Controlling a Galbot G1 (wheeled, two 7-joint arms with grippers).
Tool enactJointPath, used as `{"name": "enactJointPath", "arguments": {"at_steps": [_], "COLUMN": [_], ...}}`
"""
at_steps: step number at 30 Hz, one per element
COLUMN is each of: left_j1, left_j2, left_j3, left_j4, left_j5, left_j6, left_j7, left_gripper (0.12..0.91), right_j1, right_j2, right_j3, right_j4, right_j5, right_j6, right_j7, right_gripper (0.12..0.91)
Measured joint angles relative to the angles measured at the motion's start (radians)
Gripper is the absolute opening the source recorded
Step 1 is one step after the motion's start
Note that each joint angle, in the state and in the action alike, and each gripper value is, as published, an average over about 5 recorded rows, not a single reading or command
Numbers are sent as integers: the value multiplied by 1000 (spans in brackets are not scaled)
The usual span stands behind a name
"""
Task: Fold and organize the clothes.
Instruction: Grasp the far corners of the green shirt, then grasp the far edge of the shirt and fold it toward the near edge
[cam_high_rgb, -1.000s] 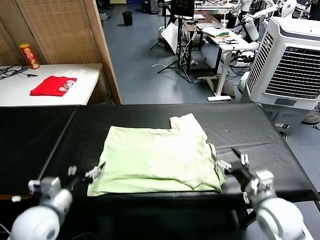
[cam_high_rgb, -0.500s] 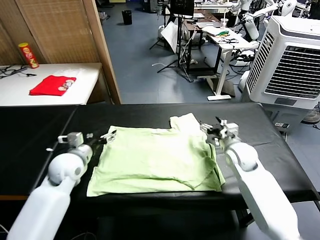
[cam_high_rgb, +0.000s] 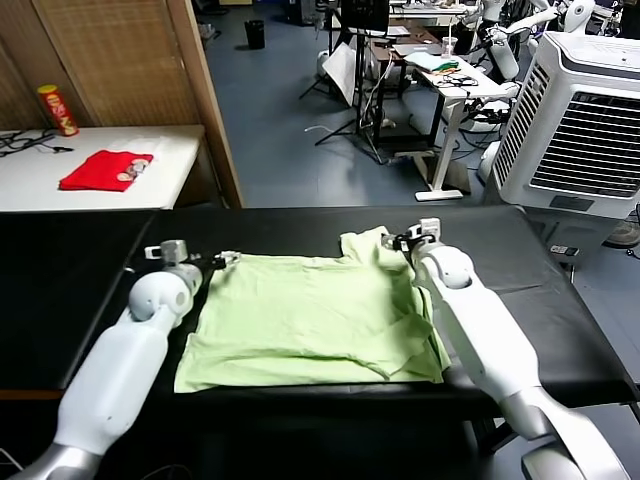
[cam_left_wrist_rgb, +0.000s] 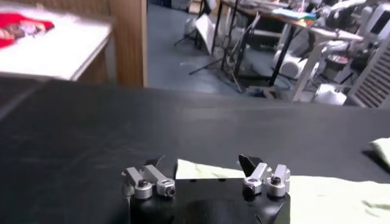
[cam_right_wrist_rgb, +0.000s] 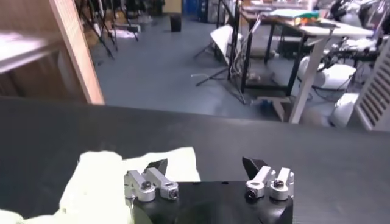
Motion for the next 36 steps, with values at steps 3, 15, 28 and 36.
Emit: {"name": "enactJointPath", "arguments": {"at_steps": [3, 15, 28, 36], "left_j1": [-8, -30, 25, 128], "left_j2": [-11, -28, -1, 47], "left_j3": [2, 6, -24, -89], "left_j4": [30, 105, 14, -166], "left_j5": [2, 48, 71, 55], "left_j6": [-4, -27, -35, -36], "left_j7": [9, 36, 36, 21], "left_gripper": [793, 253, 128, 128], "right_j1": [0, -27, -122, -280], "right_j2": [11, 42, 9, -89], "right_j3": [8, 60, 118, 155], "right_j4": [-12, -12, 149, 387], "right_j5": [-7, -31, -35, -18], "right_j6": [0, 1, 84, 61], "right_j7": [-13, -18, -69, -76], "right_gripper": [791, 325, 122, 122]}}
